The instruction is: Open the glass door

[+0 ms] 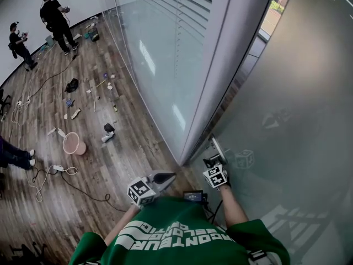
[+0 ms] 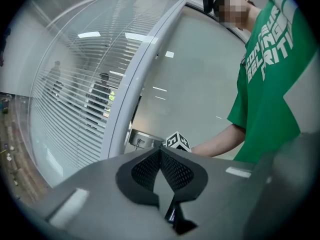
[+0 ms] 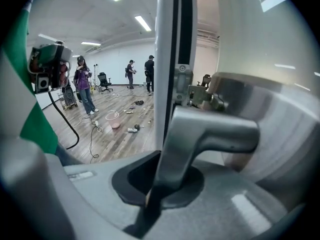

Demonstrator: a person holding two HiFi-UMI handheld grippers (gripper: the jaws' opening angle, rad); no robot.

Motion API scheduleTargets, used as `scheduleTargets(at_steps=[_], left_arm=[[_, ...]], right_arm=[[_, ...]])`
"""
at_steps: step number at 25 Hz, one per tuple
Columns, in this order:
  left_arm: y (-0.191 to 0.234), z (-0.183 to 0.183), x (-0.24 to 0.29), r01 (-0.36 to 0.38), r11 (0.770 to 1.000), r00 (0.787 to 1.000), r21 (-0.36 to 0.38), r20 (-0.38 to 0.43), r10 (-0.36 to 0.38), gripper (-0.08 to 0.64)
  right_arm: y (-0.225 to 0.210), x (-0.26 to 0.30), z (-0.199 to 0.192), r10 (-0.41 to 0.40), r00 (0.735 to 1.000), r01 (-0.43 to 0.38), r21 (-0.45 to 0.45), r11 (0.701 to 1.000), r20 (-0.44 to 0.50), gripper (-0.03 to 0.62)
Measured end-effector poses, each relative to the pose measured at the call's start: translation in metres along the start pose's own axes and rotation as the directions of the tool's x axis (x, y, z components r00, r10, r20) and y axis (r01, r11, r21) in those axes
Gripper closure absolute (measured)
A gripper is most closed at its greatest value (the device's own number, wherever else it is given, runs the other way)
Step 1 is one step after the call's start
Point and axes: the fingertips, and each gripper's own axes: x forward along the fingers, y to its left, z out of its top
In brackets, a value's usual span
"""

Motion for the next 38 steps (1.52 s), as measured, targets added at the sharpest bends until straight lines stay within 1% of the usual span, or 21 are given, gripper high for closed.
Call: scheduleTargets(at_steps=[2, 6, 7, 9, 10, 11, 13, 14, 15, 17, 20, 22, 26, 29, 32, 35, 38], left_arm=[[-0.007, 0.0, 0.005, 0.009, 1.0, 1.0, -0.002, -0.005, -0.009, 0.546], [-0.016, -0.001, 0.019, 0.023, 0.999, 1.0, 0.039, -0.006, -0.023, 0.546], [-0.02, 0.0, 0.022, 0.033, 0.999, 0.999, 0.039, -0.011, -0.033, 0.546], [-0.025, -0.001, 0.029, 0.043, 0.998, 0.999, 0.044, -0.016, -0.042, 0.546], [-0.027, -0.002, 0.032, 0.043, 0.998, 0.999, 0.047, -0.015, -0.042, 0.546], [-0.03, -0.003, 0.035, 0.046, 0.998, 0.999, 0.046, -0.015, -0.045, 0.546], [-0.036, -0.002, 0.041, 0.049, 0.998, 0.999, 0.043, -0.012, -0.048, 0.546], [-0.039, -0.001, 0.043, 0.048, 0.998, 0.999, 0.04, -0.008, -0.047, 0.546], [-0.041, -0.001, 0.046, 0.048, 0.998, 0.999, 0.033, -0.006, -0.048, 0.546], [-0.047, -0.002, 0.052, 0.049, 0.999, 0.999, 0.021, -0.006, -0.049, 0.546], [-0.063, -0.001, 0.068, 0.063, 0.998, 0.998, 0.002, -0.008, -0.063, 0.546], [-0.07, 0.002, 0.077, 0.061, 0.998, 0.998, 0.009, 0.003, -0.061, 0.546], [-0.083, 0.001, 0.091, 0.07, 0.997, 0.997, 0.031, 0.01, -0.07, 0.546], [-0.094, 0.004, 0.097, 0.098, 0.995, 0.995, 0.009, -0.006, -0.098, 0.546], [-0.091, 0.001, 0.105, 0.107, 0.994, 0.994, 0.036, -0.007, -0.107, 0.546], [-0.087, 0.003, 0.116, 0.131, 0.99, 0.991, 0.055, -0.013, -0.131, 0.546], [-0.093, 0.003, 0.129, 0.178, 0.983, 0.984, 0.045, -0.028, -0.177, 0.546]], right_arm=[[-0.006, 0.003, -0.003, -0.002, 1.0, 0.003, 0.003, 1.0, -0.013, 0.6], [-0.017, 0.002, -0.007, 0.0, 0.999, 0.001, 0.03, 1.0, -0.049, 0.6], [-0.019, 0.0, -0.007, 0.003, 0.997, 0.0, 0.035, 0.999, -0.073, 0.6], [-0.02, -0.002, -0.009, 0.017, 0.988, -0.011, 0.039, 0.999, -0.15, 0.6], [-0.021, -0.004, -0.013, 0.028, 0.978, -0.019, 0.045, 0.999, -0.207, 0.6], [-0.022, -0.007, -0.018, 0.04, 0.961, -0.027, 0.054, 0.998, -0.274, 0.6], [-0.029, -0.019, -0.022, 0.053, 0.915, -0.025, 0.075, 0.997, -0.401, 0.6], [-0.034, -0.027, -0.02, 0.059, 0.896, -0.017, 0.099, 0.995, -0.44, 0.6], [-0.038, -0.032, -0.018, 0.069, 0.886, -0.012, 0.127, 0.992, -0.458, 0.6], [-0.042, -0.033, -0.015, 0.078, 0.885, -0.01, 0.149, 0.989, -0.46, 0.6], [-0.053, -0.034, -0.017, 0.067, 0.89, 0.0, 0.147, 0.989, -0.45, 0.6], [-0.062, -0.037, -0.016, 0.058, 0.891, 0.009, 0.144, 0.99, -0.451, 0.6], [-0.077, -0.035, -0.023, 0.05, 0.875, 0.025, 0.149, 0.989, -0.482, 0.6], [-0.091, -0.034, -0.028, 0.037, 0.86, 0.038, 0.137, 0.99, -0.508, 0.6], [-0.109, -0.033, -0.025, 0.014, 0.866, 0.056, 0.126, 0.99, -0.5, 0.6], [-0.126, -0.036, -0.028, 0.006, 0.861, 0.081, 0.15, 0.985, -0.508, 0.6], [-0.141, -0.032, -0.037, 0.017, 0.862, 0.086, 0.18, 0.98, -0.506, 0.6]])
